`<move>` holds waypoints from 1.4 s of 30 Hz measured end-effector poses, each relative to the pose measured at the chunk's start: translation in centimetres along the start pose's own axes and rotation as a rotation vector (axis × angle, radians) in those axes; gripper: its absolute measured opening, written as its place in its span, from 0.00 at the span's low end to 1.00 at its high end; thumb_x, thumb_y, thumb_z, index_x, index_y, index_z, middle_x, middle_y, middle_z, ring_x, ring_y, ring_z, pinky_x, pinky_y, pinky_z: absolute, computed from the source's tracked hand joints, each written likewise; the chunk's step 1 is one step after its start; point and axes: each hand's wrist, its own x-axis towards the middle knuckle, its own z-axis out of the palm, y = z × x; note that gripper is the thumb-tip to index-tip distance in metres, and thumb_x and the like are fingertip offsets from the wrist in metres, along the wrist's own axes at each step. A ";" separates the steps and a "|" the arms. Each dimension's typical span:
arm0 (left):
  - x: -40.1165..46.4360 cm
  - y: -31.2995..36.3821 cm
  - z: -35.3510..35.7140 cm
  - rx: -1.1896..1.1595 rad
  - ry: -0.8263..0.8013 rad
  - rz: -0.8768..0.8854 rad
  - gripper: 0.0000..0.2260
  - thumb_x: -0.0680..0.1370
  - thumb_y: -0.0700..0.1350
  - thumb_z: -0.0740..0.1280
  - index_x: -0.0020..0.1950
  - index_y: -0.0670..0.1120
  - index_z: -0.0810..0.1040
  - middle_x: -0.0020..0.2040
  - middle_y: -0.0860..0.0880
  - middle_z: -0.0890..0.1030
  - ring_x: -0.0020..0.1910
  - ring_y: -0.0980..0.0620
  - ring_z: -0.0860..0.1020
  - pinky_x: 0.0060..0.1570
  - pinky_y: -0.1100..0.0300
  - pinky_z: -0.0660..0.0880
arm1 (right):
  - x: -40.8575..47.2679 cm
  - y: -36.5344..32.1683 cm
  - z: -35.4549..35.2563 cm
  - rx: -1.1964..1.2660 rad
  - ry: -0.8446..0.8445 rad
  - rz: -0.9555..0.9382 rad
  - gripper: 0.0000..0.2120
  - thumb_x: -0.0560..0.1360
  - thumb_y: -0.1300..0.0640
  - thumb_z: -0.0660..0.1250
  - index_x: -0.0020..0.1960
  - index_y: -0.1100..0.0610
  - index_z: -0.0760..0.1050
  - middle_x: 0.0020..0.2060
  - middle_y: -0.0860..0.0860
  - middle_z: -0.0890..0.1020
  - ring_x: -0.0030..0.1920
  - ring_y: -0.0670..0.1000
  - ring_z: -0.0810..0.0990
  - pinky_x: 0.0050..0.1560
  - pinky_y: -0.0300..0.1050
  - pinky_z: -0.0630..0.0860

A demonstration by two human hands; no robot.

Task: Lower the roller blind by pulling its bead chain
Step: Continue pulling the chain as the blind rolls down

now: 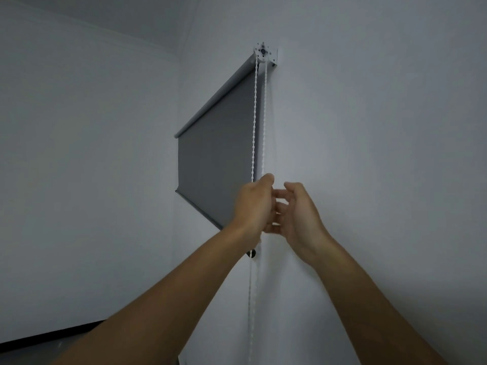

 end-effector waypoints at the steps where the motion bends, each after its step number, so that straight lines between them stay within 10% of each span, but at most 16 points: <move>1: -0.2 -0.2 -0.1 0.003 -0.004 0.011 0.16 0.79 0.50 0.59 0.47 0.41 0.82 0.33 0.44 0.78 0.28 0.48 0.75 0.30 0.56 0.74 | 0.5 -0.8 0.1 0.010 -0.021 0.005 0.22 0.79 0.45 0.54 0.52 0.61 0.78 0.39 0.60 0.78 0.33 0.55 0.79 0.32 0.46 0.76; 6: -1.1 -1.8 -0.2 0.037 0.011 0.039 0.17 0.81 0.48 0.58 0.32 0.46 0.71 0.22 0.54 0.65 0.19 0.56 0.60 0.19 0.66 0.57 | 2.6 -4.5 0.4 0.089 -0.091 0.064 0.21 0.79 0.45 0.58 0.57 0.62 0.76 0.41 0.60 0.84 0.39 0.59 0.82 0.42 0.50 0.77; 13: -3.3 -6.3 0.3 0.232 -0.021 0.177 0.22 0.83 0.53 0.57 0.29 0.50 0.61 0.23 0.55 0.62 0.21 0.59 0.60 0.27 0.59 0.59 | 4.3 -6.0 1.3 0.266 -0.116 0.150 0.17 0.81 0.45 0.59 0.40 0.56 0.71 0.27 0.48 0.63 0.23 0.47 0.58 0.21 0.39 0.56; 21: -2.7 -5.7 -0.6 0.106 -0.030 0.032 0.27 0.82 0.62 0.48 0.32 0.48 0.68 0.27 0.49 0.69 0.24 0.55 0.67 0.27 0.62 0.65 | 4.1 -4.6 1.8 0.140 0.008 -0.110 0.16 0.80 0.56 0.57 0.35 0.50 0.59 0.22 0.46 0.57 0.22 0.47 0.52 0.18 0.39 0.52; 37: 2.5 1.0 -0.3 -0.074 -0.030 -0.083 0.24 0.80 0.62 0.54 0.46 0.44 0.78 0.30 0.49 0.83 0.32 0.49 0.80 0.42 0.54 0.78 | -2.3 1.5 2.4 -0.019 0.095 -0.135 0.24 0.84 0.48 0.56 0.30 0.51 0.67 0.23 0.49 0.62 0.20 0.46 0.57 0.22 0.37 0.53; 42: 3.3 3.0 0.4 -0.099 -0.145 -0.120 0.20 0.81 0.59 0.58 0.41 0.45 0.75 0.25 0.51 0.74 0.23 0.52 0.73 0.27 0.60 0.72 | -3.9 2.6 1.5 -0.039 0.008 -0.117 0.19 0.84 0.48 0.56 0.36 0.53 0.62 0.24 0.49 0.61 0.21 0.46 0.56 0.21 0.36 0.56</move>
